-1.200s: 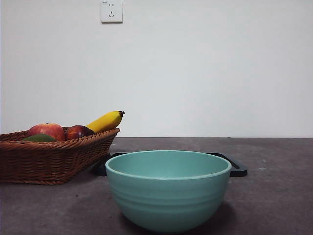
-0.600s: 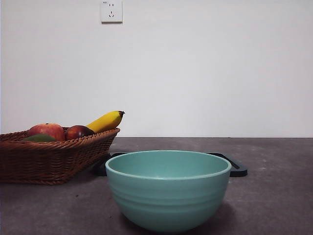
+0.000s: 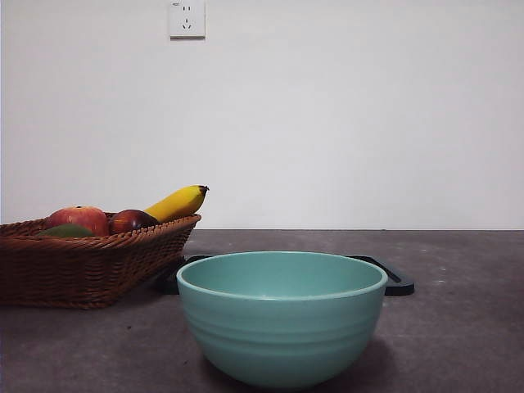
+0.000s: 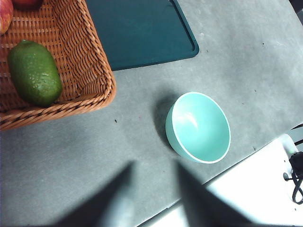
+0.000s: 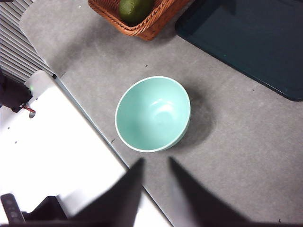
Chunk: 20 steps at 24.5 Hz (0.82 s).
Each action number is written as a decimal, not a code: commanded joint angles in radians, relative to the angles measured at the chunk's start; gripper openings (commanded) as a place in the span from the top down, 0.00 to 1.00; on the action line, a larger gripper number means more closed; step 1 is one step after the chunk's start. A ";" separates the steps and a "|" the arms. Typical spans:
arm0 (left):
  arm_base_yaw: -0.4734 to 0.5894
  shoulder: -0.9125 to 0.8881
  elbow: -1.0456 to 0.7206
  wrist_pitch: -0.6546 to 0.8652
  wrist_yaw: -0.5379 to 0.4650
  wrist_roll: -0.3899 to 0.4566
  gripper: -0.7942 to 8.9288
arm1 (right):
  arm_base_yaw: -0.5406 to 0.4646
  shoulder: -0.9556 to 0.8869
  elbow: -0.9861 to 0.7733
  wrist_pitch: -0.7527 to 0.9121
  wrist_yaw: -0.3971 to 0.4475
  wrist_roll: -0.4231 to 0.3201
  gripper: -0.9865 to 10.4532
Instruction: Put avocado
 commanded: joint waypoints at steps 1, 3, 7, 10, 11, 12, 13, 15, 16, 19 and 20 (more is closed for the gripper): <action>-0.004 0.005 0.019 0.010 0.004 0.016 0.55 | 0.007 0.008 0.017 0.006 -0.002 -0.008 0.64; -0.004 0.005 0.019 0.010 0.004 0.016 0.50 | 0.007 0.008 0.017 0.006 -0.002 -0.007 0.61; -0.004 0.007 0.019 0.021 -0.005 0.005 0.50 | 0.007 0.008 0.017 0.007 -0.002 -0.007 0.61; -0.004 0.018 0.019 0.050 -0.039 -0.010 0.50 | 0.007 0.008 0.017 0.007 -0.002 -0.007 0.61; -0.004 0.026 0.019 0.064 -0.055 -0.011 0.50 | 0.007 0.008 0.017 0.008 -0.002 -0.007 0.61; -0.004 0.036 0.019 0.076 -0.068 -0.011 0.50 | 0.007 0.008 0.017 0.009 -0.002 -0.007 0.61; -0.004 0.047 0.019 0.089 -0.080 -0.011 0.50 | 0.007 0.008 0.017 0.009 -0.002 -0.006 0.61; -0.005 0.082 0.023 0.110 -0.101 -0.014 0.50 | 0.007 0.008 0.017 0.013 -0.002 -0.003 0.61; -0.007 0.101 0.028 0.117 -0.115 -0.015 0.50 | 0.007 0.008 0.017 0.014 -0.002 -0.003 0.61; -0.020 0.175 0.053 0.148 -0.177 -0.014 0.50 | 0.007 0.009 0.017 0.014 -0.002 -0.003 0.61; -0.026 0.203 0.065 0.157 -0.197 -0.014 0.50 | 0.007 0.009 0.017 0.014 -0.002 -0.003 0.61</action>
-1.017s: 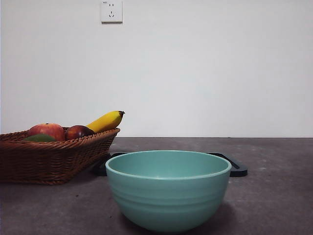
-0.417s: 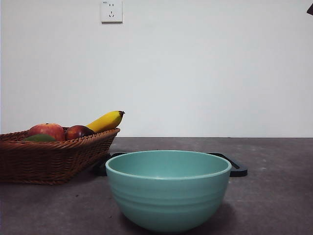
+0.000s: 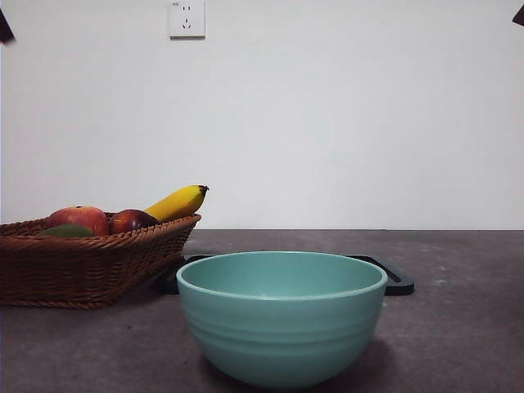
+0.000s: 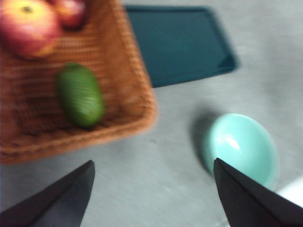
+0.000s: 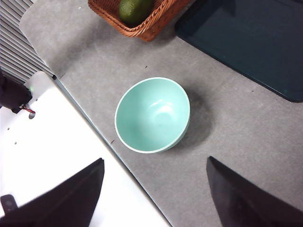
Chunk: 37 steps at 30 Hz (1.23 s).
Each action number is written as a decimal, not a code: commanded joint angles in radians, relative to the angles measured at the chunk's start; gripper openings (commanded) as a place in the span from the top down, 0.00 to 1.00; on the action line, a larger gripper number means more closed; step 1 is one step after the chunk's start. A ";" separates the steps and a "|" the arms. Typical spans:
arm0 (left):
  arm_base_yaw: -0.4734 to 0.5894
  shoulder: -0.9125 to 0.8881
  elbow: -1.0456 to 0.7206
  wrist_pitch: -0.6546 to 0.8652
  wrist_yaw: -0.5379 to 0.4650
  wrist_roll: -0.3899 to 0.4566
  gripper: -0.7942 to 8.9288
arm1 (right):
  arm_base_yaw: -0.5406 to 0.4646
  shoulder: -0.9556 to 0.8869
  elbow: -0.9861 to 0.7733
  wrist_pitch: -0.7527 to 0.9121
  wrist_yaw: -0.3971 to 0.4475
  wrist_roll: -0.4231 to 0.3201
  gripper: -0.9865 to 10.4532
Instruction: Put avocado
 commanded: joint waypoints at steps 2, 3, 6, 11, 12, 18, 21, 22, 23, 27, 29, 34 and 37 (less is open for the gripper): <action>-0.022 0.104 0.061 0.053 -0.077 -0.005 0.50 | 0.007 0.009 0.017 0.010 -0.001 -0.004 0.61; -0.028 0.135 0.073 0.064 -0.102 -0.005 0.50 | 0.007 0.009 0.017 0.010 -0.001 -0.004 0.61; -0.048 0.232 0.113 0.083 -0.161 -0.004 0.50 | 0.007 0.009 0.017 0.010 -0.001 -0.003 0.61; -0.080 0.388 0.176 0.109 -0.267 0.002 0.50 | 0.007 0.009 0.017 0.010 -0.001 -0.003 0.61; -0.085 0.417 0.187 0.116 -0.282 0.002 0.50 | 0.007 0.009 0.017 0.010 -0.001 -0.003 0.61; -0.108 0.569 0.221 0.157 -0.341 0.006 0.50 | 0.007 0.009 0.017 0.010 -0.001 -0.003 0.61; -0.114 0.632 0.222 0.180 -0.348 0.007 0.50 | 0.007 0.009 0.017 0.010 -0.001 -0.003 0.61; -0.116 0.649 0.222 0.189 -0.348 0.007 0.50 | 0.007 0.009 0.017 0.010 -0.001 -0.003 0.61; -0.119 0.668 0.222 0.198 -0.351 0.007 0.50 | 0.007 0.009 0.017 0.010 -0.001 -0.003 0.61; -0.125 0.729 0.222 0.221 -0.381 0.007 0.50 | 0.007 0.009 0.017 0.010 -0.001 -0.003 0.61; -0.125 0.755 0.222 0.231 -0.381 0.007 0.50 | 0.007 0.009 0.017 0.010 -0.001 -0.003 0.61; -0.126 0.802 0.222 0.241 -0.381 0.007 0.50 | 0.007 0.009 0.017 0.011 -0.001 -0.003 0.61; -0.127 0.823 0.222 0.243 -0.381 0.007 0.50 | 0.007 0.009 0.017 0.017 -0.001 -0.003 0.61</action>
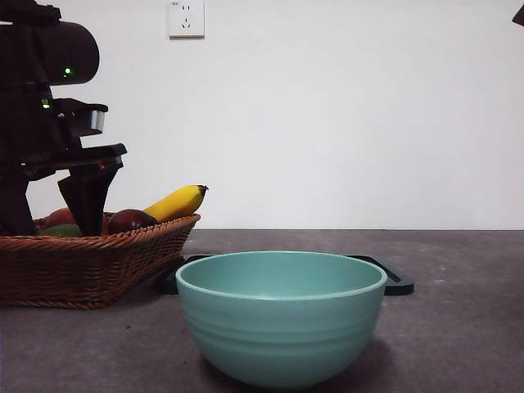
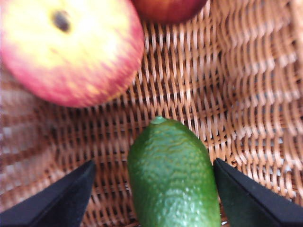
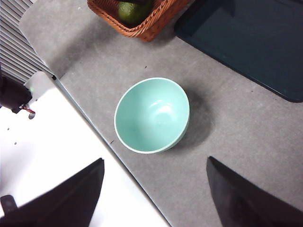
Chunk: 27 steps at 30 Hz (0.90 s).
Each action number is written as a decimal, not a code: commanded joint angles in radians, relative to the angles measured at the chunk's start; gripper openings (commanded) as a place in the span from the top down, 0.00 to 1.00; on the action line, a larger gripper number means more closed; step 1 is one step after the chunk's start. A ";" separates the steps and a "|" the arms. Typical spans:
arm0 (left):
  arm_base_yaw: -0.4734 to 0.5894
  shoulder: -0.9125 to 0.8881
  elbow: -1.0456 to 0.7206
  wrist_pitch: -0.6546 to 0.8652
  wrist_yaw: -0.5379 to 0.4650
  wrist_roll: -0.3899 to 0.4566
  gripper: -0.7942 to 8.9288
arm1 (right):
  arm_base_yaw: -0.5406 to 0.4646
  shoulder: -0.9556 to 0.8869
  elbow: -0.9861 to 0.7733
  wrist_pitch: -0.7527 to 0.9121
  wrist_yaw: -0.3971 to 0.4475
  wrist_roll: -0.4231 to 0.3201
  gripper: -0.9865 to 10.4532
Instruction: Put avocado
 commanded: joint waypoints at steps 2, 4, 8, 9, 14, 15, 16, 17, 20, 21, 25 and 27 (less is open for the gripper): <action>-0.008 0.039 0.020 0.008 0.000 0.005 0.50 | 0.007 0.009 0.017 0.021 -0.001 -0.003 0.61; -0.010 0.045 0.020 0.010 0.000 0.005 0.51 | 0.007 0.009 0.017 0.026 -0.001 -0.003 0.61; -0.016 0.047 0.020 0.014 0.000 0.005 0.59 | 0.007 0.009 0.017 0.036 -0.001 0.001 0.61; -0.016 0.047 0.020 0.014 0.001 0.005 0.60 | 0.007 0.009 0.017 0.038 -0.002 0.003 0.61; -0.020 0.047 0.020 0.005 0.002 0.002 0.67 | 0.007 0.009 0.017 0.041 -0.001 0.003 0.61; -0.021 0.047 0.020 0.002 0.002 0.002 0.70 | 0.007 0.009 0.017 0.042 -0.001 0.003 0.61; -0.022 0.047 0.020 0.000 0.002 0.002 0.71 | 0.007 0.009 0.017 0.042 -0.001 0.003 0.61; -0.023 0.047 0.020 -0.002 0.002 0.001 0.71 | 0.007 0.009 0.017 0.043 -0.001 0.003 0.61; -0.024 0.047 0.021 -0.002 0.002 0.000 0.73 | 0.007 0.009 0.017 0.043 -0.001 0.003 0.61; -0.025 0.046 0.021 -0.004 0.002 0.000 0.73 | 0.007 0.009 0.017 0.043 0.000 0.003 0.61; -0.025 0.035 0.037 -0.018 0.027 -0.003 0.73 | 0.007 0.009 0.017 0.043 0.006 0.003 0.61; -0.027 0.023 0.055 -0.030 0.053 -0.004 0.73 | 0.007 0.009 0.017 0.043 0.006 0.003 0.61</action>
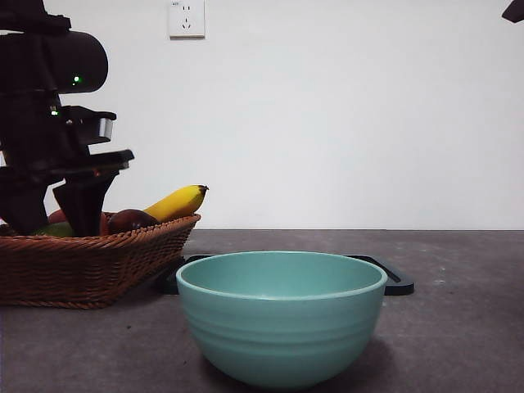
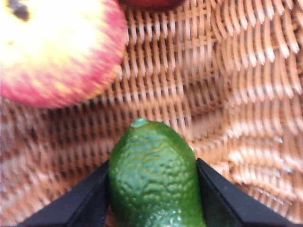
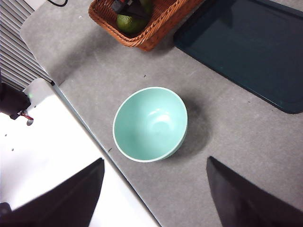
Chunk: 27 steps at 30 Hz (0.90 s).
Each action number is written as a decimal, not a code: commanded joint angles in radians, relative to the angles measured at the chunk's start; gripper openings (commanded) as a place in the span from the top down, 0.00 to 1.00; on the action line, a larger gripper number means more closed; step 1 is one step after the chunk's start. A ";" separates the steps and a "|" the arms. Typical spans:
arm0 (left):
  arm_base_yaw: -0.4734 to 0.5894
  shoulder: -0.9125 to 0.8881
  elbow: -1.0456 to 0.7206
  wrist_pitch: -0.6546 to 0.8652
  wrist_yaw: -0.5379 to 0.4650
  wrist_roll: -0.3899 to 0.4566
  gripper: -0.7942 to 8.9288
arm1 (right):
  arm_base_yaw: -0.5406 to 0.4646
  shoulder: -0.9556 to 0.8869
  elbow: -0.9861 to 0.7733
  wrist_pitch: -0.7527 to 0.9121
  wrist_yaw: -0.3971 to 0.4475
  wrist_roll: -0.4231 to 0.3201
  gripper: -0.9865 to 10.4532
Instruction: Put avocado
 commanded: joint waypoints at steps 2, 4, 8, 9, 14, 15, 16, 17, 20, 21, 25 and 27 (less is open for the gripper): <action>-0.014 -0.030 0.061 -0.021 0.040 -0.003 0.73 | 0.007 0.009 0.017 0.010 0.003 0.003 0.61; -0.024 -0.063 0.078 -0.027 0.050 -0.003 0.73 | 0.007 0.009 0.017 0.010 0.004 0.003 0.61; -0.058 -0.151 0.112 -0.067 0.104 -0.003 0.73 | 0.007 0.009 0.017 0.010 0.005 0.003 0.61; -0.069 -0.173 0.115 -0.076 0.127 -0.003 0.73 | 0.007 0.009 0.017 0.010 0.007 0.003 0.61; -0.164 -0.296 0.115 -0.116 0.204 -0.003 0.73 | 0.007 0.009 0.017 0.010 0.040 0.003 0.61; -0.183 -0.310 0.115 -0.118 0.204 -0.002 0.73 | 0.007 0.009 0.017 0.010 0.042 0.003 0.61; -0.206 -0.323 0.115 -0.118 0.204 -0.003 0.73 | 0.007 0.009 0.017 0.010 0.042 0.003 0.61; -0.228 -0.332 0.115 -0.118 0.204 -0.003 0.73 | 0.007 0.009 0.017 0.010 0.042 0.003 0.61; -0.296 -0.335 0.114 -0.125 0.204 -0.010 0.73 | 0.007 0.009 0.017 0.010 0.042 0.003 0.61; -0.318 -0.331 0.114 -0.126 0.204 -0.015 0.73 | 0.007 0.009 0.017 0.010 0.042 0.003 0.61; -0.453 -0.268 0.113 -0.106 0.203 -0.019 0.73 | 0.007 0.009 0.017 0.010 0.047 0.003 0.61; -0.498 -0.221 0.113 -0.080 0.203 -0.023 0.73 | 0.007 0.009 0.017 0.010 0.049 0.003 0.61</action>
